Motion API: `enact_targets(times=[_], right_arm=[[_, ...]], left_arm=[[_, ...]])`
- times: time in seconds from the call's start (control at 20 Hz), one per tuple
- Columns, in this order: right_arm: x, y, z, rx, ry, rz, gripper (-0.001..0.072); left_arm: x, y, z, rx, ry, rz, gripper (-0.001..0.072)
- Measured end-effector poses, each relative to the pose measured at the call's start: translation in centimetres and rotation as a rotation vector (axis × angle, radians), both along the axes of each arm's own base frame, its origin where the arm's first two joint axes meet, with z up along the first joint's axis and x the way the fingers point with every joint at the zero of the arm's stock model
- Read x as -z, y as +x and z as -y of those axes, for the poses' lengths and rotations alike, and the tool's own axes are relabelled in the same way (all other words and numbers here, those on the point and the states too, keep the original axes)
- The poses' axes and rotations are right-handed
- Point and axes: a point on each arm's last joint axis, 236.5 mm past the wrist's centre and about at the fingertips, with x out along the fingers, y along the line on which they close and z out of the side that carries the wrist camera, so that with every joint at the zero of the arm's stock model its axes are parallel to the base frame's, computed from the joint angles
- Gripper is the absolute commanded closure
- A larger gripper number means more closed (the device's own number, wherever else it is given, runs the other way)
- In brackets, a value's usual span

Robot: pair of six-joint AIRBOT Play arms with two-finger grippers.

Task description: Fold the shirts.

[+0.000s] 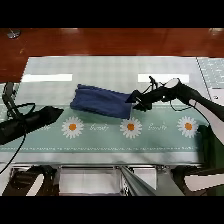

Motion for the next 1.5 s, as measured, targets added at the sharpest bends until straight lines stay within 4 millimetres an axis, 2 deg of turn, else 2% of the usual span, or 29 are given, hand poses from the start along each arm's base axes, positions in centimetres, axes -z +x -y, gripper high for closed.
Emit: enact_targets(times=[0.1,0.25,0.35,0.45,0.55,0.7,0.8,0.9,1.0,1.1,1.25,1.35,1.5], right_arm=[[0.4,-0.2,-1.5,-0.064,-0.002,-0.004,0.0677],[-1.3,0.7,-3.5,-0.154,0.026,0.061,0.0679],[-4.4,2.1,-4.5,-0.220,0.043,0.143,0.0679],[-8.4,4.2,-4.7,-0.262,0.021,0.251,0.0679],[-13.5,6.7,-4.4,-0.262,-0.003,0.379,0.0679],[-21.1,9.9,-2.0,-0.223,-0.070,0.543,0.0679],[-25.1,11.1,1.1,-0.171,-0.120,0.611,0.0679],[-28.6,11.9,5.3,-0.079,-0.167,0.655,0.0679],[-31.4,12.1,10.6,0.033,-0.216,0.677,0.0679],[-33.3,11.4,16.4,0.153,-0.271,0.670,0.0679],[-34.7,8.7,24.6,0.315,-0.360,0.605,0.0680],[-34.4,5.7,29.9,0.422,-0.439,0.515,0.0680],[-33.7,0.5,36.1,0.544,-0.546,0.368,0.0680]], left_arm=[[0.0,0.0,0.0,0.000,0.000,0.000,0.0684],[0.1,0.0,0.0,0.000,0.001,-0.002,0.0684],[0.1,0.0,0.0,0.000,0.001,-0.002,0.0684],[0.1,0.0,0.0,0.000,0.001,-0.002,0.0684],[0.1,0.0,0.0,0.000,0.001,-0.002,0.0684],[0.1,0.0,0.0,0.000,0.001,-0.002,0.0684],[0.1,0.0,0.0,0.000,0.000,-0.003,0.0684],[0.1,0.0,0.0,0.001,0.001,-0.003,0.0684],[0.1,0.0,0.0,0.002,0.001,-0.005,0.0684],[0.1,-0.1,0.0,0.003,0.001,-0.007,0.0684],[0.2,-0.1,0.0,0.004,0.001,-0.008,0.0684],[0.2,-0.1,0.0,0.004,0.001,-0.008,0.0684],[0.2,-0.1,0.1,0.004,0.001,-0.009,0.0684]])
